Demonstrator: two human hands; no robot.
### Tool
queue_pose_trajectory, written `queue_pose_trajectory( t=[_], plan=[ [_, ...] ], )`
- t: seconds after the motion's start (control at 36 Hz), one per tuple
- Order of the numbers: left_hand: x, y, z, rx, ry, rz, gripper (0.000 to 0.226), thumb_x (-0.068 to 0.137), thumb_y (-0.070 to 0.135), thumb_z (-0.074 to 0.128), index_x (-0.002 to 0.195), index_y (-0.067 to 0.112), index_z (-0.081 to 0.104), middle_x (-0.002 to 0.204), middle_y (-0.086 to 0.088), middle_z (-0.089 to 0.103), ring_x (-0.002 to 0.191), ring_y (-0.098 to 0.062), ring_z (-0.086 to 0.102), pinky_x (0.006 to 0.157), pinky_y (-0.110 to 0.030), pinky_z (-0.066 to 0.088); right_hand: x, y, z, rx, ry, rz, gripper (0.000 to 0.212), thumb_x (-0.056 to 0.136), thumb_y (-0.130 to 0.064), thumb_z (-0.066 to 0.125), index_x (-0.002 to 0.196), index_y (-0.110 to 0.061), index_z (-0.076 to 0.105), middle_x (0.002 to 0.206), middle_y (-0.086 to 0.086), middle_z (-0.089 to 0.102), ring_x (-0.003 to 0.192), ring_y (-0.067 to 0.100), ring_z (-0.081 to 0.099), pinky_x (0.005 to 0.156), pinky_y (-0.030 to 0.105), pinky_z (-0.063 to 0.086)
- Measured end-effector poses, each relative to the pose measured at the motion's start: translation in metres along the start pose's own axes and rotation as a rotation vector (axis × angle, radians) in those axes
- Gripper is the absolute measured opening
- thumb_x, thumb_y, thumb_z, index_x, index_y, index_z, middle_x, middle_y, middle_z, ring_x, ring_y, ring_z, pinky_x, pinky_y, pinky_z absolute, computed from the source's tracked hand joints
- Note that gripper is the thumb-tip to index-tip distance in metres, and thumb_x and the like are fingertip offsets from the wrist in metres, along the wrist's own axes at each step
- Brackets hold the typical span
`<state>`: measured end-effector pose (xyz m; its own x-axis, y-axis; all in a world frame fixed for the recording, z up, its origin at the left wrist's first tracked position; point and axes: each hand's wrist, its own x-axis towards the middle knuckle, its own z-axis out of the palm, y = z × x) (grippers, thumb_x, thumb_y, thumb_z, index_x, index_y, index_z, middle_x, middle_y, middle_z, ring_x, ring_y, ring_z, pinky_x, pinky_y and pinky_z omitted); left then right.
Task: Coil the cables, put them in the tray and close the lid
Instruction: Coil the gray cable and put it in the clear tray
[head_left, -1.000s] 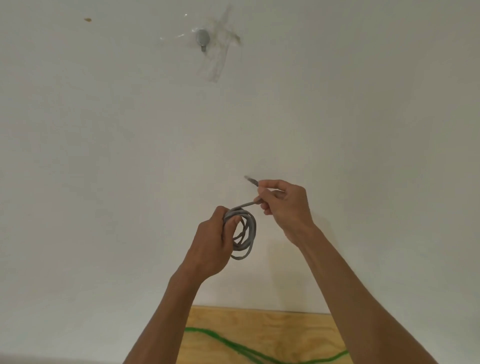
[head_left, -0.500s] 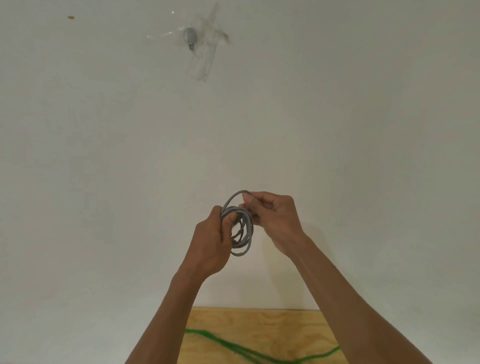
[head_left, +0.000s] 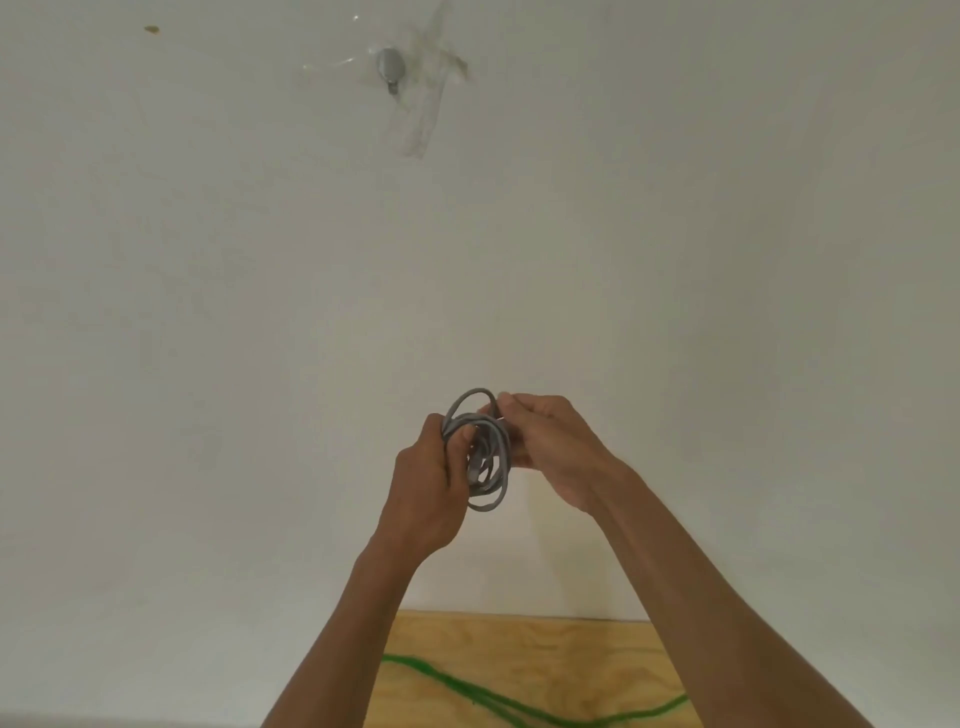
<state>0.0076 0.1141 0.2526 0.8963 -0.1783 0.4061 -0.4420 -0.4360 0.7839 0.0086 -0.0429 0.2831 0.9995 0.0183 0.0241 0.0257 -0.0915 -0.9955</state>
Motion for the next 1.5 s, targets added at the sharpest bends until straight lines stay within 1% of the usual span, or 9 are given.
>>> queue_pose_trajectory(
  t=[0.22, 0.39, 0.53, 0.75, 0.83, 1.0, 1.17, 1.36, 1.5],
  plan=[
    [-0.003, -0.005, 0.004, -0.092, -0.071, 0.014, 0.046, 0.105, 0.03, 0.036, 0.145, 0.046, 0.02, 0.066, 0.001, 0.062, 0.052, -0.01, 0.056, 0.051, -0.024, 0.047, -0.006, 0.005, 0.007, -0.029, -0.048, 0.06, 0.04, 0.106, -0.035, 0.041, 0.101, -0.007, 0.069, 0.086, 0.007, 0.07, 0.079, 0.016, 0.067, 0.078, 0.035, 0.057],
    [-0.003, -0.011, 0.004, -0.112, -0.068, 0.147, 0.032, 0.106, 0.018, 0.039, 0.129, 0.033, 0.055, 0.094, 0.012, 0.07, 0.085, -0.011, 0.067, 0.07, -0.022, 0.055, -0.011, 0.006, 0.009, 0.025, -0.094, 0.111, 0.035, 0.108, -0.034, 0.034, 0.118, -0.016, 0.063, 0.09, 0.001, 0.07, 0.082, 0.014, 0.068, 0.08, 0.036, 0.056],
    [0.0, -0.012, 0.002, -0.04, -0.041, 0.076, 0.028, 0.105, 0.014, 0.04, 0.116, 0.032, 0.059, 0.086, 0.006, 0.07, 0.076, -0.013, 0.066, 0.067, -0.028, 0.056, -0.017, 0.005, 0.007, 0.096, -0.162, 0.097, 0.032, 0.105, -0.03, 0.035, 0.132, -0.028, 0.052, 0.098, 0.006, 0.071, 0.098, 0.021, 0.066, 0.097, 0.05, 0.051],
    [0.006, -0.014, -0.004, -0.028, -0.005, -0.015, 0.022, 0.103, 0.013, 0.04, 0.108, 0.024, 0.058, 0.075, 0.002, 0.065, 0.056, -0.003, 0.055, 0.051, -0.014, 0.042, -0.04, 0.01, 0.026, -0.544, -0.038, -0.331, 0.078, 0.084, -0.017, 0.066, 0.143, -0.052, 0.028, 0.141, -0.008, 0.049, 0.127, 0.011, 0.051, 0.099, 0.039, 0.051],
    [0.008, -0.017, -0.01, -0.014, -0.011, -0.037, 0.032, 0.092, -0.002, 0.047, 0.112, 0.021, 0.058, 0.083, 0.008, 0.067, 0.065, -0.001, 0.061, 0.057, -0.015, 0.046, -0.042, 0.024, 0.036, -0.68, 0.103, -0.597, 0.058, 0.088, -0.015, 0.066, 0.134, -0.047, 0.052, 0.159, -0.009, 0.028, 0.144, 0.013, 0.031, 0.105, 0.034, 0.045],
    [0.009, -0.018, -0.021, -0.075, -0.037, -0.01, 0.022, 0.105, 0.016, 0.04, 0.108, 0.022, 0.061, 0.093, 0.003, 0.07, 0.077, -0.009, 0.066, 0.064, -0.027, 0.056, -0.034, 0.028, 0.033, -0.759, 0.194, -0.969, 0.015, 0.094, -0.012, 0.063, 0.105, -0.014, 0.074, 0.114, 0.0, 0.066, 0.11, 0.02, 0.057, 0.081, 0.03, 0.052],
    [0.003, -0.015, -0.031, -0.238, -0.042, -0.041, 0.022, 0.107, 0.021, 0.037, 0.114, 0.022, 0.058, 0.064, 0.005, 0.053, 0.056, -0.009, 0.048, 0.053, -0.023, 0.043, -0.044, -0.004, 0.031, 0.087, 0.266, -0.598, 0.01, 0.09, -0.002, 0.068, 0.095, -0.01, 0.066, 0.084, 0.003, 0.073, 0.077, 0.022, 0.073, 0.078, 0.033, 0.058],
    [0.002, -0.004, -0.027, -0.034, -0.152, 0.068, 0.019, 0.105, 0.026, 0.041, 0.107, 0.026, 0.06, 0.072, 0.008, 0.059, 0.058, -0.006, 0.053, 0.054, -0.017, 0.044, -0.023, -0.011, 0.026, 0.53, 0.472, -0.389, 0.007, 0.095, -0.009, 0.063, 0.101, -0.005, 0.065, 0.08, 0.009, 0.072, 0.068, 0.017, 0.068, 0.074, 0.03, 0.057],
    [-0.001, 0.001, -0.014, 0.045, -0.132, 0.031, 0.02, 0.105, 0.026, 0.041, 0.102, 0.018, 0.06, 0.071, 0.008, 0.06, 0.058, 0.001, 0.058, 0.052, -0.011, 0.043, -0.01, 0.002, 0.021, 0.163, 0.638, -0.272, 0.019, 0.096, -0.02, 0.064, 0.111, -0.022, 0.052, 0.074, 0.005, 0.074, 0.061, 0.014, 0.071, 0.066, 0.03, 0.061]
  ],
)
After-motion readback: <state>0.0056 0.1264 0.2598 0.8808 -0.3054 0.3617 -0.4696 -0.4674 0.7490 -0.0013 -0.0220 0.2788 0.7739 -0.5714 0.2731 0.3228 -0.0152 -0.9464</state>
